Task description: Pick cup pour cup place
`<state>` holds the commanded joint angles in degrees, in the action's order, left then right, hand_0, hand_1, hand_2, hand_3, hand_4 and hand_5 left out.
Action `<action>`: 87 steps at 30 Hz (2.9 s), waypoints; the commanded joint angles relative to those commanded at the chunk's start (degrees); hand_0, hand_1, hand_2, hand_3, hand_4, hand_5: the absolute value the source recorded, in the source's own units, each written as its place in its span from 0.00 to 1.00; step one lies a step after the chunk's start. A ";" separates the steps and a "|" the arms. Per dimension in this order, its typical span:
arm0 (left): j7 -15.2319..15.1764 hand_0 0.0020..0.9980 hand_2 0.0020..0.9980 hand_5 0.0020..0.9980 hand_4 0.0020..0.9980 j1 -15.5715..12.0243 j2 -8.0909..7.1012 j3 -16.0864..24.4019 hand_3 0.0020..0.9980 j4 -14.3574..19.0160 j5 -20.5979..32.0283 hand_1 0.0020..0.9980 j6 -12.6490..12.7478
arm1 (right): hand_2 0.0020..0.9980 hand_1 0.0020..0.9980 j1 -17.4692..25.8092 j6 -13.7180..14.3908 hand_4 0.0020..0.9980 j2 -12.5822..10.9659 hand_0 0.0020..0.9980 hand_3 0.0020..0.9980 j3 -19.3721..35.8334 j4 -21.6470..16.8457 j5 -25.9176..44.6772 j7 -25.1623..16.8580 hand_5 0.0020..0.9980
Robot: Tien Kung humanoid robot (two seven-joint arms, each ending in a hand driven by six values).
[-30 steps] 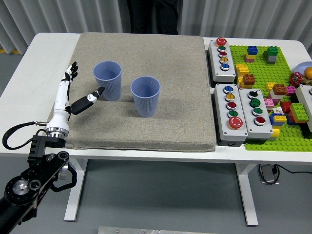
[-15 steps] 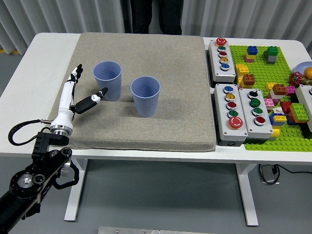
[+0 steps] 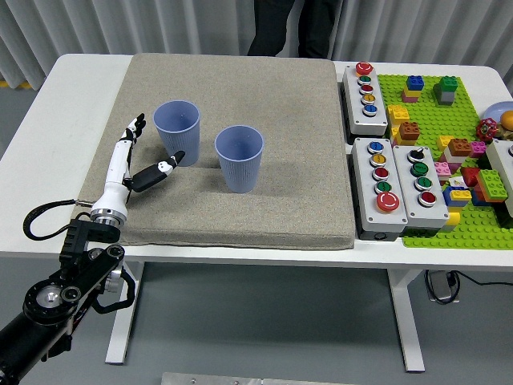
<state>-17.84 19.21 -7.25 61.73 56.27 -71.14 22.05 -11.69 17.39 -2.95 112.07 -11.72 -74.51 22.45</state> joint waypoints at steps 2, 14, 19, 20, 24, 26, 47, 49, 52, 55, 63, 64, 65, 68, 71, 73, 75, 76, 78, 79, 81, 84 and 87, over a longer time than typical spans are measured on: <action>0.00 1.00 1.00 0.34 0.93 0.18 0.11 -0.19 1.00 -0.18 0.03 1.00 -0.02 | 0.55 0.61 0.03 -0.04 0.00 0.02 0.67 0.55 0.09 -0.01 -0.18 0.04 0.18; 0.29 1.00 1.00 0.36 0.93 2.15 0.33 -1.95 1.00 -1.84 0.68 1.00 -0.02 | 0.55 0.61 0.11 -0.21 0.00 -0.02 0.67 0.55 0.23 -0.05 -0.65 0.20 0.17; 0.41 1.00 1.00 0.37 0.93 2.67 0.57 -1.82 1.00 -2.43 0.75 1.00 -0.16 | 0.55 0.61 0.11 -0.26 0.00 -0.05 0.67 0.55 0.25 -0.03 -0.69 0.16 0.17; 0.42 1.00 1.00 0.37 0.93 2.69 0.57 -1.82 1.00 -2.43 0.75 1.00 -0.16 | 0.55 0.61 0.11 -0.26 0.00 -0.05 0.67 0.55 0.25 -0.03 -0.69 0.16 0.17; 0.50 1.00 1.00 0.37 0.93 3.28 0.55 -2.44 1.00 -2.70 0.83 1.00 -0.09 | 0.55 0.61 0.03 -0.30 0.00 -0.11 0.67 0.55 0.27 0.01 -0.63 0.11 0.17; 0.53 1.00 1.00 0.37 0.93 3.59 0.56 -2.70 1.00 -2.92 0.90 1.00 -0.04 | 0.55 0.61 0.00 -0.30 0.00 -0.12 0.67 0.55 0.26 0.01 -0.59 0.10 0.17; 0.69 0.97 1.00 0.39 0.94 6.89 0.85 -4.63 1.00 -6.07 2.00 0.96 0.16 | 0.55 0.61 -0.60 -0.31 0.00 -0.23 0.67 0.55 0.30 0.07 -0.53 0.07 0.17; 0.63 0.97 1.00 0.40 0.94 7.21 0.92 -4.85 1.00 -6.48 2.27 0.96 0.23 | 0.55 0.61 -0.70 -0.27 0.00 -0.24 0.67 0.55 0.24 0.07 -0.39 0.08 0.17; 0.60 0.97 1.00 0.40 0.94 7.51 1.00 -5.02 1.00 -7.00 2.57 0.96 0.23 | 0.55 0.61 -0.77 -0.25 0.00 -0.24 0.67 0.55 0.19 0.08 -0.30 0.08 0.17; 0.64 0.97 1.00 0.40 0.94 7.69 1.08 -5.14 1.00 -7.29 2.72 0.96 0.22 | 0.55 0.61 -0.82 -0.22 0.00 -0.25 0.67 0.55 0.14 0.08 -0.24 0.09 0.17; 0.74 0.97 1.00 0.40 0.93 8.22 1.32 -6.05 1.00 -7.48 2.84 0.96 0.40 | 0.55 0.61 -0.82 -0.36 0.00 -0.23 0.67 0.55 0.38 0.10 -0.60 0.10 0.17; 0.76 0.97 1.00 0.40 0.93 8.28 1.32 -6.19 1.00 -7.52 2.88 0.96 0.41 | 0.55 0.61 -0.82 -0.37 0.00 -0.23 0.67 0.55 0.39 0.10 -0.60 0.10 0.17; 0.76 0.97 1.00 0.40 0.93 8.34 1.34 -6.27 1.00 -7.58 2.93 0.96 0.46 | 0.55 0.61 -0.81 -0.36 0.00 -0.24 0.67 0.55 0.38 0.10 -0.56 0.08 0.17; 0.75 0.96 1.00 0.41 0.93 8.60 1.45 -6.42 1.00 -7.83 3.08 0.96 0.53 | 0.55 0.61 -0.86 -0.39 0.00 -0.29 0.67 0.55 0.34 0.13 -0.52 0.05 0.17; 0.70 0.96 1.00 0.41 0.93 8.95 1.58 -6.60 1.00 -8.20 3.26 0.96 0.58 | 0.55 0.61 -0.92 -0.33 0.00 -0.29 0.67 0.55 0.28 0.13 -0.35 0.05 0.17; 0.69 0.96 1.00 0.41 0.93 9.24 1.58 -6.86 1.00 -8.57 3.50 0.96 0.61 | 0.55 0.61 -0.95 -0.29 0.00 -0.30 0.67 0.55 0.19 0.14 -0.23 0.04 0.17; 0.74 0.96 1.00 0.41 0.93 9.62 1.51 -7.22 1.00 -9.04 3.76 0.96 0.63 | 0.55 0.61 -0.98 -0.27 0.00 -0.30 0.67 0.55 0.16 0.14 -0.19 0.05 0.17; 0.75 0.96 1.00 0.41 0.93 9.71 1.49 -7.29 1.00 -9.16 3.83 0.96 0.64 | 0.55 0.61 -0.99 -0.28 0.00 -0.31 0.67 0.55 0.16 0.14 -0.21 0.06 0.17; 0.75 0.96 1.00 0.41 0.93 9.95 1.43 -7.48 1.00 -9.42 4.01 0.96 0.67 | 0.55 0.61 -0.97 -0.28 0.00 -0.30 0.67 0.55 0.19 0.13 -0.23 0.07 0.17; 0.77 0.96 1.00 0.41 0.93 10.10 1.38 -7.63 1.00 -9.58 4.07 0.96 0.71 | 0.55 0.61 -0.96 -0.31 0.00 -0.31 0.67 0.55 0.19 0.14 -0.24 0.08 0.17; 0.79 0.96 1.00 0.41 0.93 10.29 1.35 -7.78 1.00 -9.82 4.19 0.96 0.79 | 0.55 0.61 -0.94 -0.33 0.00 -0.32 0.67 0.55 0.20 0.13 -0.29 0.11 0.17; 0.69 0.95 1.00 0.40 0.93 10.51 1.39 -7.96 1.00 -10.20 4.48 0.96 1.03 | 0.55 0.61 -0.88 -0.38 0.00 -0.31 0.67 0.55 0.28 0.12 -0.45 0.17 0.17; 0.58 0.95 1.00 0.40 0.93 10.60 1.47 -8.10 1.00 -10.39 4.57 0.96 1.34 | 0.55 0.61 -0.81 -0.41 0.00 -0.31 0.67 0.55 0.29 0.11 -0.52 0.20 0.17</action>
<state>-17.27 29.81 -5.78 53.63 45.88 -66.57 23.39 -12.50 16.98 -3.26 112.36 -11.61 -75.04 22.65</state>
